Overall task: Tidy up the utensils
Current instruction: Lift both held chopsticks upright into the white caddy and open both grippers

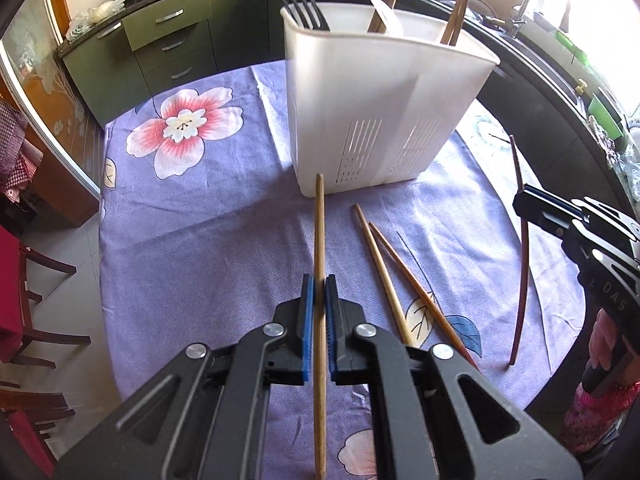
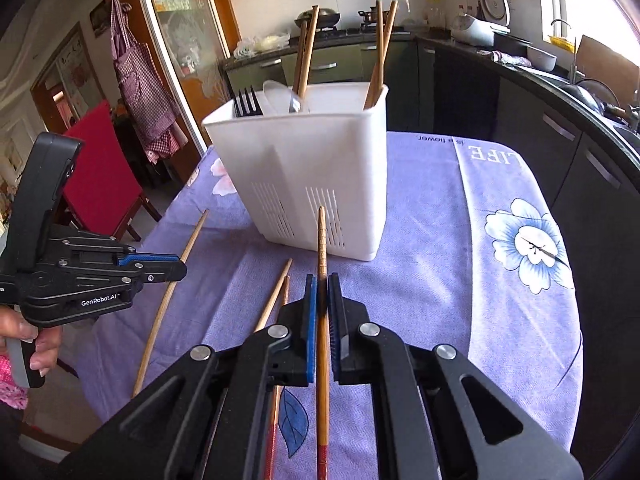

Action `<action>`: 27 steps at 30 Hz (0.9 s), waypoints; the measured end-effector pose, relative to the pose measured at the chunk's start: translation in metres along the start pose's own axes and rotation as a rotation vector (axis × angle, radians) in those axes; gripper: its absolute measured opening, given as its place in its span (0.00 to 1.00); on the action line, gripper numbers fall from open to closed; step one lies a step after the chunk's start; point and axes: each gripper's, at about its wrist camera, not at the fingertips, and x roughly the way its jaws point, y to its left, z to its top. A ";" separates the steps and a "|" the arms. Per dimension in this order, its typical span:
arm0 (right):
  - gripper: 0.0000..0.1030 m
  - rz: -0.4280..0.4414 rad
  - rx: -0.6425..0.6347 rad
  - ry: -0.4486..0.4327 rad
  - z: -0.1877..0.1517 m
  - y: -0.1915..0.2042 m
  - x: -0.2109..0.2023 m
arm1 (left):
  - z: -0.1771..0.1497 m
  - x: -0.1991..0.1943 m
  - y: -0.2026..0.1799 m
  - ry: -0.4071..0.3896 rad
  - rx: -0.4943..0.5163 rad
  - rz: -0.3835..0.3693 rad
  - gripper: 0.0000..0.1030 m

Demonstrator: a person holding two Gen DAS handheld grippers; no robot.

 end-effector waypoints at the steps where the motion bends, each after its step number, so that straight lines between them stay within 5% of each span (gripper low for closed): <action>1: 0.06 0.001 0.001 -0.013 -0.001 0.000 -0.007 | -0.002 -0.007 -0.003 -0.011 0.006 -0.001 0.06; 13: 0.06 -0.001 0.026 -0.140 -0.015 -0.011 -0.077 | -0.017 -0.057 -0.015 -0.093 0.047 0.005 0.06; 27: 0.06 0.006 0.005 -0.185 -0.025 -0.002 -0.108 | -0.031 -0.093 -0.022 -0.150 0.074 0.014 0.06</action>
